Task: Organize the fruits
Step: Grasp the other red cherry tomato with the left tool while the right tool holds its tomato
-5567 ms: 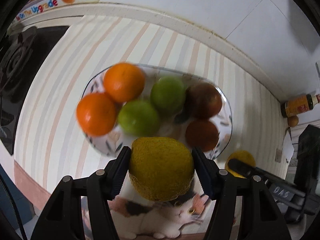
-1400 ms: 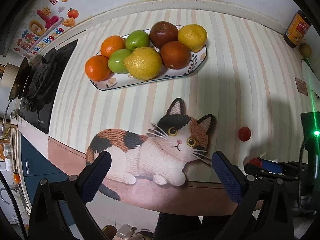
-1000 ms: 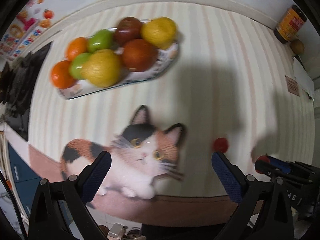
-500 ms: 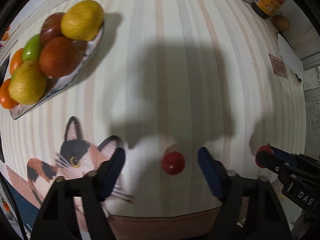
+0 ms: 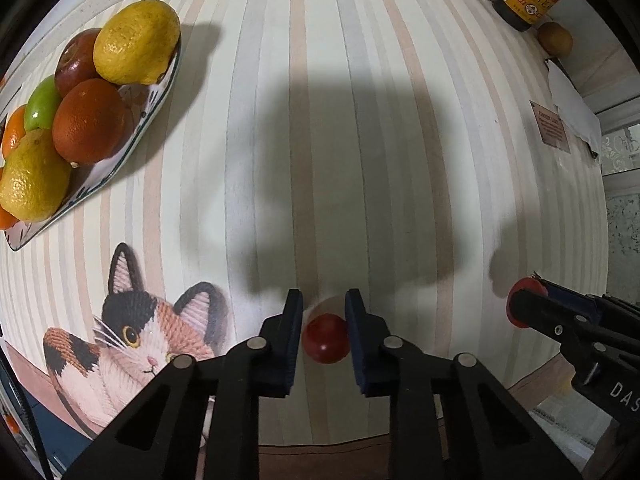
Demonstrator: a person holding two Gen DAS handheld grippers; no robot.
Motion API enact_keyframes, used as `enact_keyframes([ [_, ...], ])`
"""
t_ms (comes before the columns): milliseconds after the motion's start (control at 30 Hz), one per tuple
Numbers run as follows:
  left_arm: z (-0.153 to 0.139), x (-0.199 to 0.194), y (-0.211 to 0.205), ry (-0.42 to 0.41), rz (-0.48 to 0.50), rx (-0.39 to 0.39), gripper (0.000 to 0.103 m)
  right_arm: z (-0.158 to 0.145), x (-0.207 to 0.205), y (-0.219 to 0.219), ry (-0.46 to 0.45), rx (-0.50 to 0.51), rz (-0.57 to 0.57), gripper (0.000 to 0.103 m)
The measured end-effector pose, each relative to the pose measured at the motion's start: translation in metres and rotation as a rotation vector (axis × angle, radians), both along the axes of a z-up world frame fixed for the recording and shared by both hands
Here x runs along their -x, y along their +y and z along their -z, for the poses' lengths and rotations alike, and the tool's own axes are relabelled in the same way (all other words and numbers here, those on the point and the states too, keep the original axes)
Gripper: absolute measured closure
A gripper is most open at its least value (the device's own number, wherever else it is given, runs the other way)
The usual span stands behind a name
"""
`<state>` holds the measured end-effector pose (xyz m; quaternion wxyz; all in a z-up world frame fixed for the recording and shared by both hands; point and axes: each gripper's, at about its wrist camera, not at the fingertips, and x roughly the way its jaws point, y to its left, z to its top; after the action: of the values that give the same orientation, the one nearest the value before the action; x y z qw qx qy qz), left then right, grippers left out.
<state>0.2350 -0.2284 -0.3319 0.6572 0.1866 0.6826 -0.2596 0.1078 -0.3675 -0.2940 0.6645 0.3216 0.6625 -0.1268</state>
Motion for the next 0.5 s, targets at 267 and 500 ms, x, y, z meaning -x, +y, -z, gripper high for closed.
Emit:
enact_keyframes([
  [267, 0.001, 0.001, 0.008, 0.022, 0.004, 0.014, 0.083, -0.006, 0.001, -0.002, -0.005, -0.004, 0.000, 0.070],
  [500, 0.002, 0.001, 0.023, 0.025, -0.005, 0.056, 0.070, -0.005, -0.005, 0.003, -0.014, -0.008, -0.001, 0.070],
])
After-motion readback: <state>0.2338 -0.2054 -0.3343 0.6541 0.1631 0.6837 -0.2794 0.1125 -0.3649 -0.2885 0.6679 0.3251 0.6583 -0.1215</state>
